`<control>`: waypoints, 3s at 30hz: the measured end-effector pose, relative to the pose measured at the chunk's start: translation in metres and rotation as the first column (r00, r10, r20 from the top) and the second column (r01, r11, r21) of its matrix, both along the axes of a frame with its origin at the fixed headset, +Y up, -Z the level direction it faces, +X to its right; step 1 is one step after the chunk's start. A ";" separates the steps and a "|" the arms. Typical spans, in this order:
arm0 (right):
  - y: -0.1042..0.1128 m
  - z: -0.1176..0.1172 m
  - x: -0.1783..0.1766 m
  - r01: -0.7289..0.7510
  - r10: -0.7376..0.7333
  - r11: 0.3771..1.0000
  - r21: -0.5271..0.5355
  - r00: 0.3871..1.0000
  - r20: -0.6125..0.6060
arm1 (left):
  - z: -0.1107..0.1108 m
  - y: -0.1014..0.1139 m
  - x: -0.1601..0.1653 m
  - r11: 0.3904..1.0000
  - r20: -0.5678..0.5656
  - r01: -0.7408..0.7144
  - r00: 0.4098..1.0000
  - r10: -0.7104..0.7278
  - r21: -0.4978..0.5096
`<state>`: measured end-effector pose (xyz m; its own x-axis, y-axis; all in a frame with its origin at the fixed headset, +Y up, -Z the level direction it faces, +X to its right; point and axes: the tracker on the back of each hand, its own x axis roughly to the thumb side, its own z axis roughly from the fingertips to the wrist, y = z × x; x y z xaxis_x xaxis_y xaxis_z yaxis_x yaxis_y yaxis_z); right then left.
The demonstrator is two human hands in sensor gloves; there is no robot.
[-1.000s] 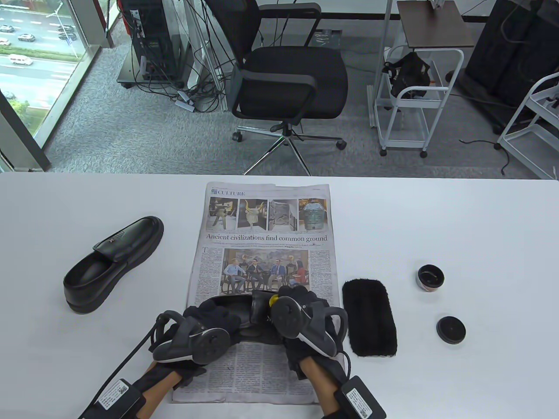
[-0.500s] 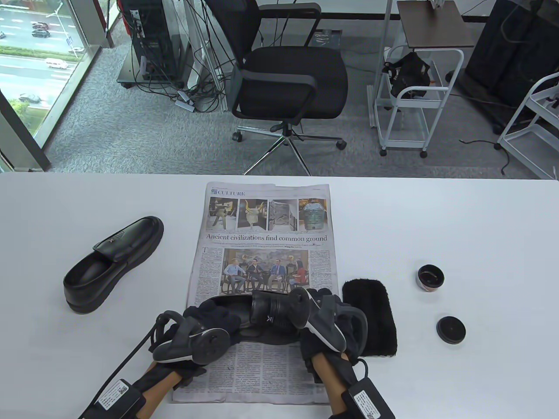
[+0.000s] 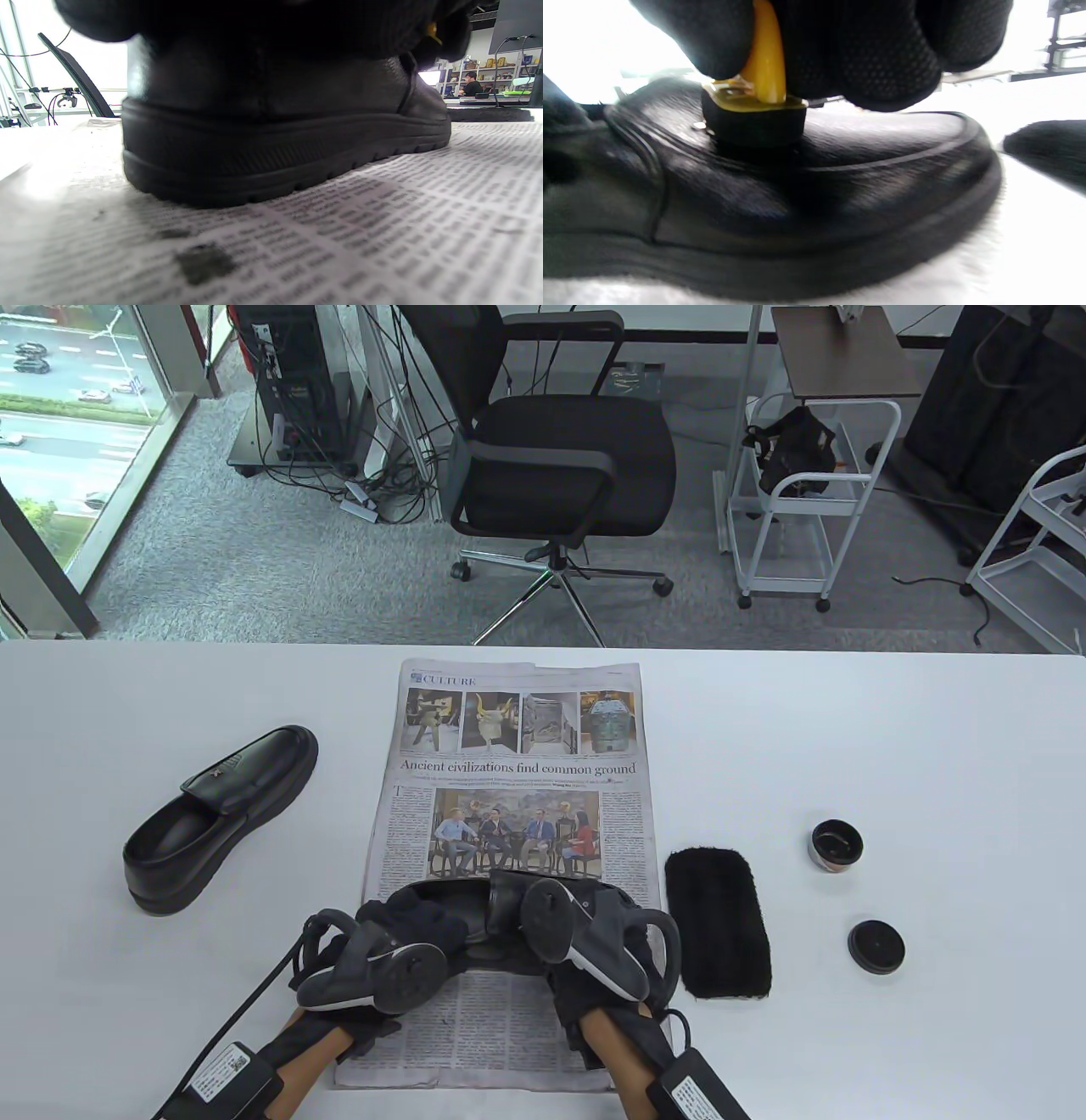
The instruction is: Dip and apply built-in sponge shoe polish on shoes
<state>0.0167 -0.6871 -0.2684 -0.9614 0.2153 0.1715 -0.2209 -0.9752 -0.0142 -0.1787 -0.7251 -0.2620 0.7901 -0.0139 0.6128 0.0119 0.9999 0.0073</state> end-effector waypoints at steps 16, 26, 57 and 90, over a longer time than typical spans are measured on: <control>-0.009 -0.020 0.019 -0.036 0.023 0.993 0.114 0.994 0.108 | 0.000 0.000 0.000 1.000 -0.001 0.001 1.000 -0.001 0.001; 0.006 -0.016 0.045 0.081 -0.078 0.997 -0.010 0.983 0.168 | 0.000 0.000 0.000 1.000 -0.001 0.001 1.000 -0.001 0.000; -0.008 0.003 0.289 -0.092 0.198 0.978 -0.187 0.689 0.697 | 0.000 0.000 0.000 1.000 -0.001 0.001 1.000 -0.001 0.000; -0.031 0.008 0.300 -0.088 0.249 0.963 -0.254 0.651 0.717 | 0.000 0.000 0.000 1.000 -0.001 0.001 1.000 -0.001 0.000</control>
<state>0.3166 -0.7184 -0.2607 -0.7740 -0.0143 -0.6330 -0.0474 -0.9956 0.0805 -0.1785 -0.7254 -0.2619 0.7906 -0.0151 0.6121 0.0132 0.9999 0.0078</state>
